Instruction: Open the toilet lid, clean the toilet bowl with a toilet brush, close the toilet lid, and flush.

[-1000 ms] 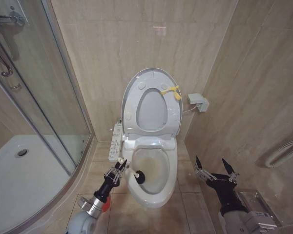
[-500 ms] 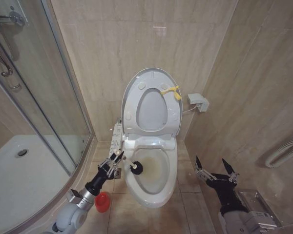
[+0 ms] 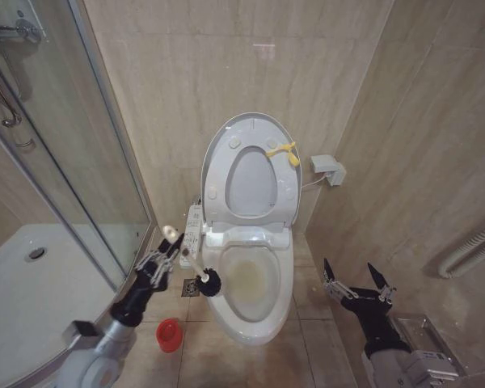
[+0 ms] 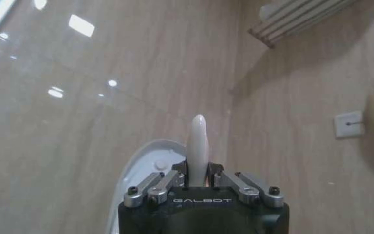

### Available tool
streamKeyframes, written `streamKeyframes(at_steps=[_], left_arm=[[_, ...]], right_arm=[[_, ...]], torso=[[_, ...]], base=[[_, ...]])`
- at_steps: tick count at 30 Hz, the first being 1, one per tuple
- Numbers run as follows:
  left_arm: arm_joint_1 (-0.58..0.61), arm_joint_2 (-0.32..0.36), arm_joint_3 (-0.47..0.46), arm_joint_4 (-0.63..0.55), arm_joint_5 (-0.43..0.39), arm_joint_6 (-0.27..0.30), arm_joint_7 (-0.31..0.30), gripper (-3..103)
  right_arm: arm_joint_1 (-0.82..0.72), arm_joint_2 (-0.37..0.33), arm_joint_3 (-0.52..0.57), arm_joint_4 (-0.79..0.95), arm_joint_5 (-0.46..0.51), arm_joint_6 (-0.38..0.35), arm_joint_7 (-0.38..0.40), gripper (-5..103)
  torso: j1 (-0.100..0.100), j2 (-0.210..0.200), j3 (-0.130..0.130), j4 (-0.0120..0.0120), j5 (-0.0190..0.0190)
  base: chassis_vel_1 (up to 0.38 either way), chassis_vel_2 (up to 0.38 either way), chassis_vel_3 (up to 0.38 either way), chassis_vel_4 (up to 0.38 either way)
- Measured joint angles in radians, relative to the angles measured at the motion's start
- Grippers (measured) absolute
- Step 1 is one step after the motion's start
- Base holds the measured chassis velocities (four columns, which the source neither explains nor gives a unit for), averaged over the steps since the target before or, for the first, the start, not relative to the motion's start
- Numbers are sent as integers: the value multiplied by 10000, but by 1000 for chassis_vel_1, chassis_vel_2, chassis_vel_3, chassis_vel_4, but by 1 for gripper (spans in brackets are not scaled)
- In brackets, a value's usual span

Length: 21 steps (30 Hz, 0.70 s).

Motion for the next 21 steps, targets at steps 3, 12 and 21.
streamKeyframes(at_steps=[3,12,21], left_arm=[[627,-171,-363,-322,0,98,-213,20],[2309,-1603,-1149,-673,1037,73,-596,20],[2707,-2495,-1840,547,1984,-577,-134,20]], right_arm=[[0,-1,0,1,0,0,0,100],[0,-1,0,0,0,0,0,100],[0,-1,0,0,0,0,0,100]], torso=[[0,0,0,2,0],[0,0,0,1,-1],[0,0,0,0,-1]], base=[[0,0,0,0],[0,0,0,0],[0,0,0,0]])
